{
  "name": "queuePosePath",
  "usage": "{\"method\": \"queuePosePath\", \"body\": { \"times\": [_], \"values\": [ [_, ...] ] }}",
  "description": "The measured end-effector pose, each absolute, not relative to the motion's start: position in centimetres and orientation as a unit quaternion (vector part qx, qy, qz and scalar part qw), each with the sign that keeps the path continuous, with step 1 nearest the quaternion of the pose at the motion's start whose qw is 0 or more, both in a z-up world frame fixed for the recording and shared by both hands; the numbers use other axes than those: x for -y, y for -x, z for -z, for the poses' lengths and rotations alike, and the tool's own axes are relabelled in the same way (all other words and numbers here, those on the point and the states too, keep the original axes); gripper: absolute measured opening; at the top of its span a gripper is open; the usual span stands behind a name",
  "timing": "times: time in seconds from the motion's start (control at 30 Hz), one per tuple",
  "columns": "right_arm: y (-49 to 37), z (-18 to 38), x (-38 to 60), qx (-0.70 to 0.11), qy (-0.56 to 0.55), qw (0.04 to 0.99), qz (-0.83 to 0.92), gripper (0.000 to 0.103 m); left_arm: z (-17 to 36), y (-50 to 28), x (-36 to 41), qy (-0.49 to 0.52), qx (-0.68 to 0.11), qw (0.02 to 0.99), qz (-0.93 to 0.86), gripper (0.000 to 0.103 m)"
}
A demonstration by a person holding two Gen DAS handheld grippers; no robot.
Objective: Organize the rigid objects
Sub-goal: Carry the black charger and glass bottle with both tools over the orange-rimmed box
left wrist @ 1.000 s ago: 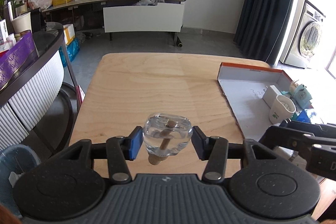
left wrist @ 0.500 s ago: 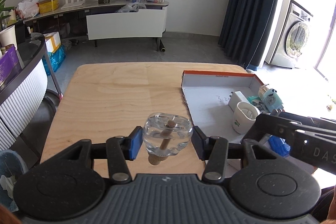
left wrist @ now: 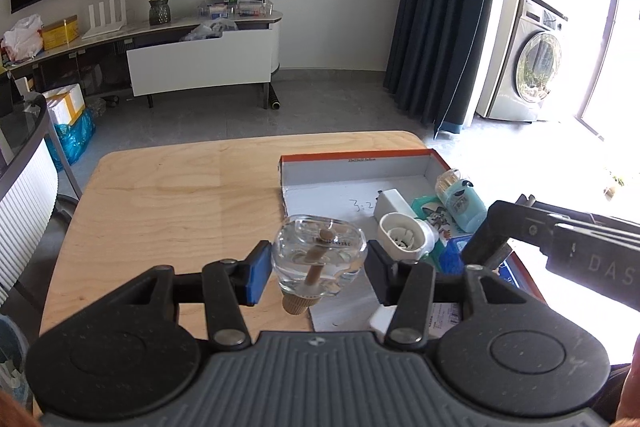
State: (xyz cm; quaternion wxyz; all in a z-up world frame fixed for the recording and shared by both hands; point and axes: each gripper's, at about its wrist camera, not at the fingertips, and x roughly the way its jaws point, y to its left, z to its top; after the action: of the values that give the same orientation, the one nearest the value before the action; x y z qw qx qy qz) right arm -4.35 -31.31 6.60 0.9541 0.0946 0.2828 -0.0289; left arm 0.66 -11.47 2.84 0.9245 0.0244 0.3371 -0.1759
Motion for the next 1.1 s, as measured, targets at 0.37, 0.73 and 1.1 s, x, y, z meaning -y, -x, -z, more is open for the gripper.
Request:
{"method": "queuePosePath", "body": {
  "times": [0.37,0.73,1.1],
  "values": [
    [4.1,-6.6,33.4,-0.281,-0.1,0.953,0.048,0.044,-2.9,-0.9,13.3,-0.026,-0.34,0.921,0.187,0.051],
    [3.6,-7.1,34.8,-0.275,-0.1,0.954,0.061,0.044,-2.9,-1.4,14.9,-0.027,-0.345,0.917,0.201,0.051],
    [3.2,-6.9,35.3,-0.274,-0.102,0.954,0.067,0.044,-3.1,-1.9,16.0,-0.028,-0.344,0.915,0.21,0.051]
  ]
}}
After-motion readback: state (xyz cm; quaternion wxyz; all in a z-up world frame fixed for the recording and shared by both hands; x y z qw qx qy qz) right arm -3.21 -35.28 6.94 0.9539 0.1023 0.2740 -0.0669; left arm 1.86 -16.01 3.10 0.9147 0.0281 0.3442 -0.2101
